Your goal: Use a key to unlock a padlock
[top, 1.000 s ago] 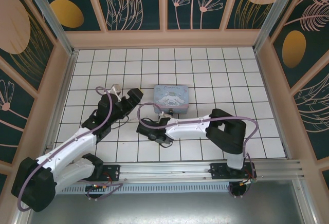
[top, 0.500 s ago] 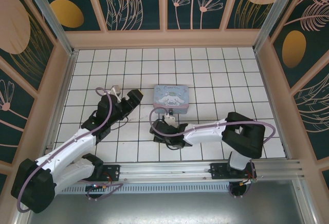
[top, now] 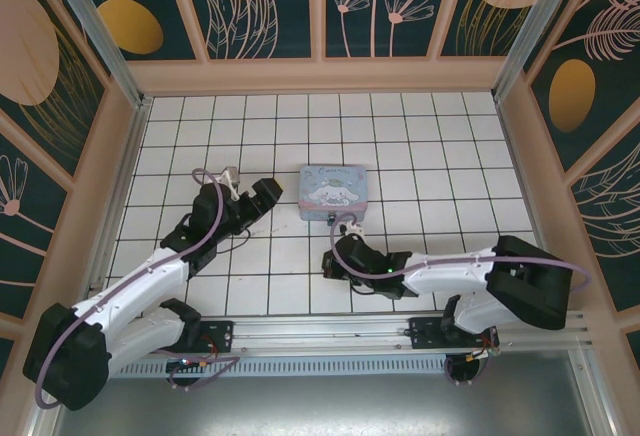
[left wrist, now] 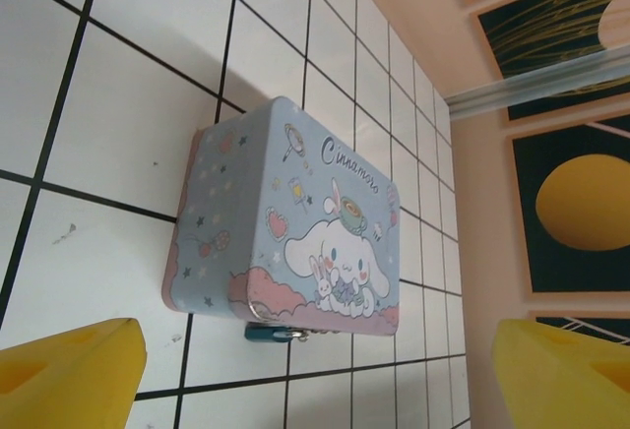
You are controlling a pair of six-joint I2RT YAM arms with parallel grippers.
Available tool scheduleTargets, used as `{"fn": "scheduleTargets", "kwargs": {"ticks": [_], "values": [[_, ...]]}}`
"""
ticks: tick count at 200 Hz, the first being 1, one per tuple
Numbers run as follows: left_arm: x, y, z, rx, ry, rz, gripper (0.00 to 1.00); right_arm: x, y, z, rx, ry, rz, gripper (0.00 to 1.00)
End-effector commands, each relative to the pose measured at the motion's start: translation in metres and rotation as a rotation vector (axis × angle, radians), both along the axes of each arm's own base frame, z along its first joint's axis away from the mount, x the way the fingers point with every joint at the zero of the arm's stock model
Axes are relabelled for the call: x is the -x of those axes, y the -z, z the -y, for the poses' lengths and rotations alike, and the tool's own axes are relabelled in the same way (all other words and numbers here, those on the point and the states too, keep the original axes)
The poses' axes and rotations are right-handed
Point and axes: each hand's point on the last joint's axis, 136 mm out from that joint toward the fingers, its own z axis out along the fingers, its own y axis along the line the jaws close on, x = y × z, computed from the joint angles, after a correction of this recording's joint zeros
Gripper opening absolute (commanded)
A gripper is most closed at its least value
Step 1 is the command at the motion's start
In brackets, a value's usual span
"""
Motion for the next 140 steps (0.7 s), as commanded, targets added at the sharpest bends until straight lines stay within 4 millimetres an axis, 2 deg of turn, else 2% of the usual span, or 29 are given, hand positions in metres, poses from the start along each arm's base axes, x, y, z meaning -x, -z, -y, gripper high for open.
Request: {"fn": "scheduleTargets", "kwargs": {"ticks": [1,32,64,84,109,129,140], "values": [[0.000,-0.001,0.004,0.001,0.034,0.013,0.91,0.000,-0.003,0.002,-0.021,0.003,0.005,0.00],[-0.001,0.000,0.007,0.011,0.045,0.012,0.90,0.001,0.009,0.009,0.030,0.021,-0.022,0.00],[-0.001,0.003,0.007,0.012,0.045,0.005,0.91,0.000,0.030,0.020,0.110,0.059,-0.059,0.00],[-0.001,0.005,0.008,0.017,0.046,0.001,0.91,0.002,0.045,0.016,0.141,0.045,-0.090,0.00],[0.000,0.007,0.008,0.015,0.048,-0.003,0.90,0.003,0.053,0.010,0.168,0.034,-0.105,0.00],[0.000,0.007,0.007,0.014,0.048,-0.002,0.90,0.001,0.049,0.007,0.158,0.041,-0.095,0.27],[0.001,0.006,0.007,0.016,0.049,0.001,0.90,0.000,0.046,0.008,0.157,0.049,-0.089,0.36]]}}
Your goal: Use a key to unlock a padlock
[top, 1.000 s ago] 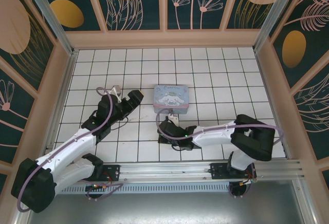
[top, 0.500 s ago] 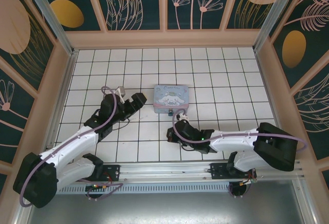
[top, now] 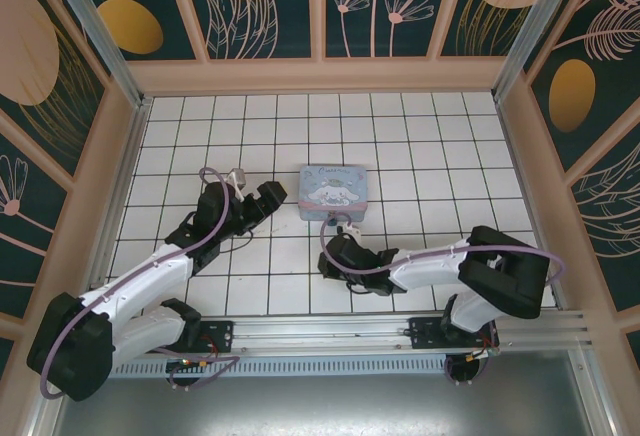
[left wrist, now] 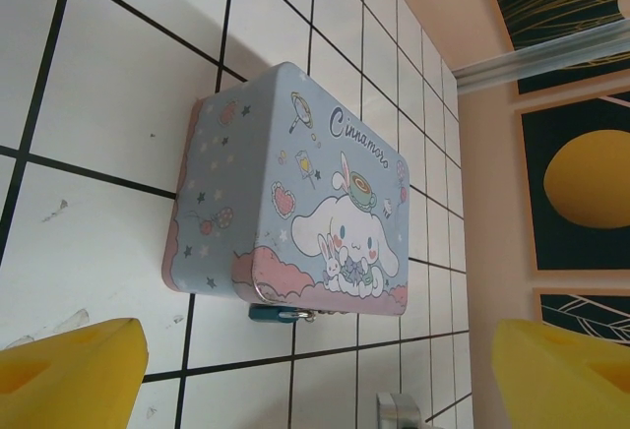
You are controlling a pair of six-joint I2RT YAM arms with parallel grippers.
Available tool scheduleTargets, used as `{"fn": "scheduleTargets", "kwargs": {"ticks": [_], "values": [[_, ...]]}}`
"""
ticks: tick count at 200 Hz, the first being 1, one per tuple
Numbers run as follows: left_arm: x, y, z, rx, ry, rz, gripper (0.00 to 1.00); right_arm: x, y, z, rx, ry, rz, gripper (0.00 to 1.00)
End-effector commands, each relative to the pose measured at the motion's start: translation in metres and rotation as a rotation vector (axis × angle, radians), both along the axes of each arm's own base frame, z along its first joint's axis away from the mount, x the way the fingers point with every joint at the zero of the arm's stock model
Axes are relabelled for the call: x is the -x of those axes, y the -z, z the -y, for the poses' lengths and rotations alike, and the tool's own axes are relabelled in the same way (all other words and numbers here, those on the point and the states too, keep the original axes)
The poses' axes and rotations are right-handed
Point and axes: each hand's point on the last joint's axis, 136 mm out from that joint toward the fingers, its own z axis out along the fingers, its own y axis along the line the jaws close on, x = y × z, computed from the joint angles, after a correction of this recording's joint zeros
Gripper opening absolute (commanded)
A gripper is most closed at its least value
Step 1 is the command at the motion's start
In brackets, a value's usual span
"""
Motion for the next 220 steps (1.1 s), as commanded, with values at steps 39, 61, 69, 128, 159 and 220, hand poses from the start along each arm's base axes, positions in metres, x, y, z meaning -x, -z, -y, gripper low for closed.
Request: {"fn": "scheduleTargets", "kwargs": {"ticks": [39,61,69,128,159,220], "values": [[-0.001,-0.006,0.000,0.019,0.008,0.036,0.90,0.001,-0.013,0.017,0.042,0.048,0.010,0.46],[-0.002,-0.006,0.000,0.022,0.008,0.036,0.91,0.000,-0.026,0.016,0.030,0.052,0.026,0.47],[-0.002,-0.006,0.001,0.023,0.009,0.037,0.91,0.002,-0.028,0.016,0.032,0.046,0.023,0.48],[-0.004,-0.008,0.002,0.030,0.007,0.040,0.91,0.023,-0.024,-0.006,0.051,-0.022,-0.045,0.47],[-0.005,-0.009,0.003,0.031,0.010,0.041,0.91,0.026,-0.016,-0.009,0.110,-0.034,-0.050,0.38],[-0.005,-0.010,0.002,0.029,0.006,0.042,0.91,0.034,-0.009,-0.005,0.104,-0.026,-0.089,0.37]]}}
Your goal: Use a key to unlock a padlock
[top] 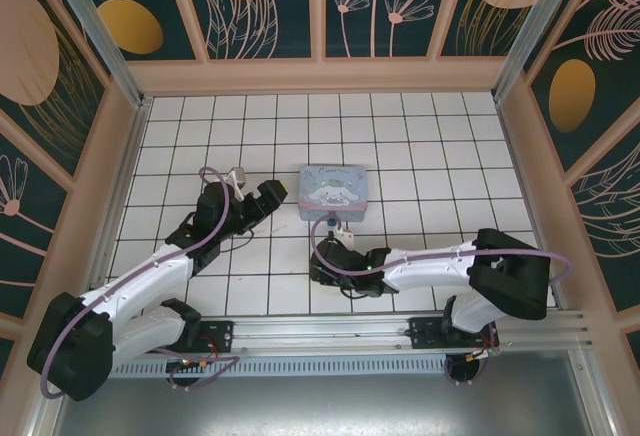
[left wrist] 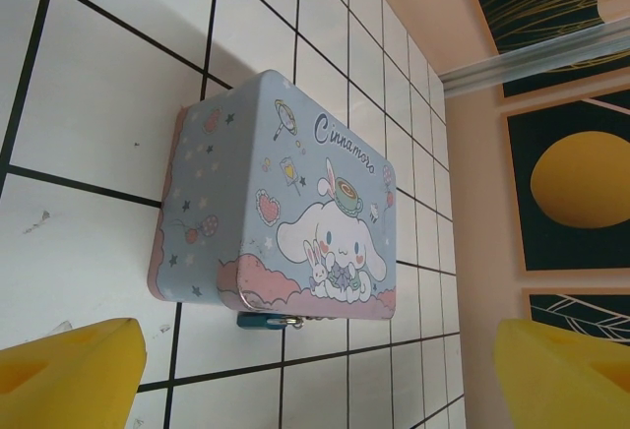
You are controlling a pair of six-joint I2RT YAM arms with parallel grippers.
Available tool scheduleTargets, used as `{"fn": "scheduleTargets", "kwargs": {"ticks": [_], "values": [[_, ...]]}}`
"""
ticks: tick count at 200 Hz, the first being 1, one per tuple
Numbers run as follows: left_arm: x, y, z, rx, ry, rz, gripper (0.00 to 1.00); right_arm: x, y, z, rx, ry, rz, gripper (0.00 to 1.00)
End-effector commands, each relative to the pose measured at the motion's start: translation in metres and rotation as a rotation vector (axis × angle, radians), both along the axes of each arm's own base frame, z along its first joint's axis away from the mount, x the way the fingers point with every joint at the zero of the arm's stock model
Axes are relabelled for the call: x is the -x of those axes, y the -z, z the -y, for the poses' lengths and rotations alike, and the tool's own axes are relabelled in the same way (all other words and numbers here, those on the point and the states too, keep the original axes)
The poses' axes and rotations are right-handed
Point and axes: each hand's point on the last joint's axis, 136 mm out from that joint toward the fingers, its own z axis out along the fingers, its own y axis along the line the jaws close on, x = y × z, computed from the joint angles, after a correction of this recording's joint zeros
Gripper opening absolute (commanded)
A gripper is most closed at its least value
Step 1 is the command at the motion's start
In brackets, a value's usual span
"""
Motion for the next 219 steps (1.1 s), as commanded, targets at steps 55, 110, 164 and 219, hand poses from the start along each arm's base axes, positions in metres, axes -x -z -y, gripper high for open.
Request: {"fn": "scheduleTargets", "kwargs": {"ticks": [55,110,164,219], "values": [[-0.005,-0.007,0.001,0.012,0.003,0.017,0.92,0.022,0.018,0.004,0.018,-0.008,-0.072,0.37],[-0.005,-0.006,0.001,0.012,-0.002,0.016,0.92,0.014,0.019,-0.022,0.005,-0.040,-0.054,0.36],[-0.005,-0.008,0.000,0.014,-0.006,0.017,0.92,-0.024,-0.003,-0.069,-0.014,-0.098,0.028,0.33],[-0.005,-0.013,-0.003,0.012,-0.019,0.028,0.92,-0.023,-0.029,-0.039,-0.013,-0.097,0.097,0.32]]}}
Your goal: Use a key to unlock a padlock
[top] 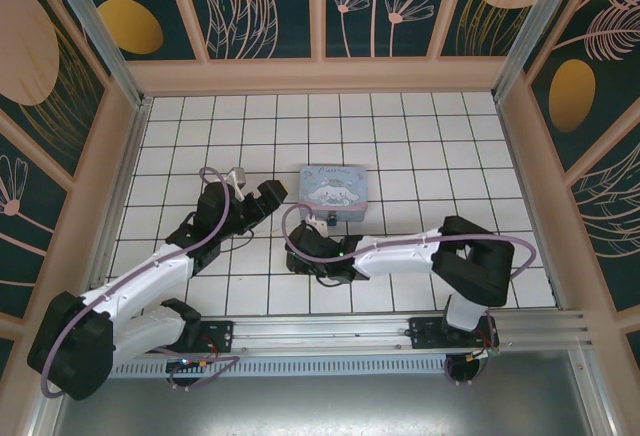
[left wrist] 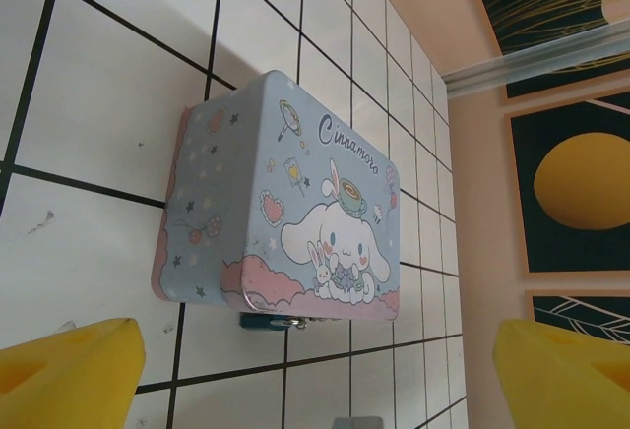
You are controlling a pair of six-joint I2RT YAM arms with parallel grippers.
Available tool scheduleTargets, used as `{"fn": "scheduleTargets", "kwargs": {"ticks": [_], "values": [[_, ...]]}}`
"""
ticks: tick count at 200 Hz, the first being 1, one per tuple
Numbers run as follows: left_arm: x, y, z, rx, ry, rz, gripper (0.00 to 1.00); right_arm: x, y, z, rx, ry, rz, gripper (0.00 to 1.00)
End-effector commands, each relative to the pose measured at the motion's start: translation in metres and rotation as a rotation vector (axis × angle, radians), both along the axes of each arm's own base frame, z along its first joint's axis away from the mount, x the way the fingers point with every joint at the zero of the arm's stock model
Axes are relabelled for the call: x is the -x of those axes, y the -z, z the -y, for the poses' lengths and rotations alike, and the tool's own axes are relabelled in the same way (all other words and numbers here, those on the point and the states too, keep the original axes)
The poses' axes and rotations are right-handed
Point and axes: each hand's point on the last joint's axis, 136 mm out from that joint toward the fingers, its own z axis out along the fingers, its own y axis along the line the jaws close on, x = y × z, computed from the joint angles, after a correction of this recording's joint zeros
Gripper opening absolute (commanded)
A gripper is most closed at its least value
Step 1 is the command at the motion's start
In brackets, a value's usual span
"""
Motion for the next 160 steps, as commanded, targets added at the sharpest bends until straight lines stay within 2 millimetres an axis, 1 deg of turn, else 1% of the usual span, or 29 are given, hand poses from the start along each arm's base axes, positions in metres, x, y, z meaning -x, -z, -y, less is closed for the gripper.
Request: {"fn": "scheduleTargets", "kwargs": {"ticks": [1,11,23,39,51,78,92,113,160], "values": [[-0.005,-0.015,-0.002,0.016,-0.015,0.031,0.92,-0.002,-0.017,0.019,0.002,-0.007,0.058,0.32],[-0.004,-0.014,-0.002,0.017,-0.013,0.030,0.92,-0.002,-0.018,0.028,0.027,-0.012,0.076,0.33],[-0.005,-0.015,-0.002,0.020,-0.015,0.030,0.92,-0.003,-0.017,0.037,0.078,-0.028,0.099,0.38],[-0.004,-0.016,-0.002,0.022,-0.015,0.031,0.92,-0.003,-0.011,0.047,0.158,-0.082,0.132,0.47],[-0.004,-0.016,-0.002,0.024,-0.014,0.032,0.92,-0.002,-0.005,0.051,0.214,-0.136,0.150,0.49],[-0.004,-0.018,-0.002,0.025,-0.014,0.037,0.92,0.000,0.008,0.055,0.314,-0.241,0.174,0.50],[-0.004,-0.018,-0.002,0.026,-0.014,0.035,0.92,-0.001,0.012,0.058,0.353,-0.270,0.186,0.50],[-0.004,-0.018,-0.002,0.027,-0.014,0.035,0.92,-0.002,0.014,0.056,0.375,-0.310,0.204,0.50],[-0.005,-0.020,-0.001,0.028,-0.014,0.037,0.92,-0.007,0.032,0.061,0.507,-0.372,0.204,0.49]]}}
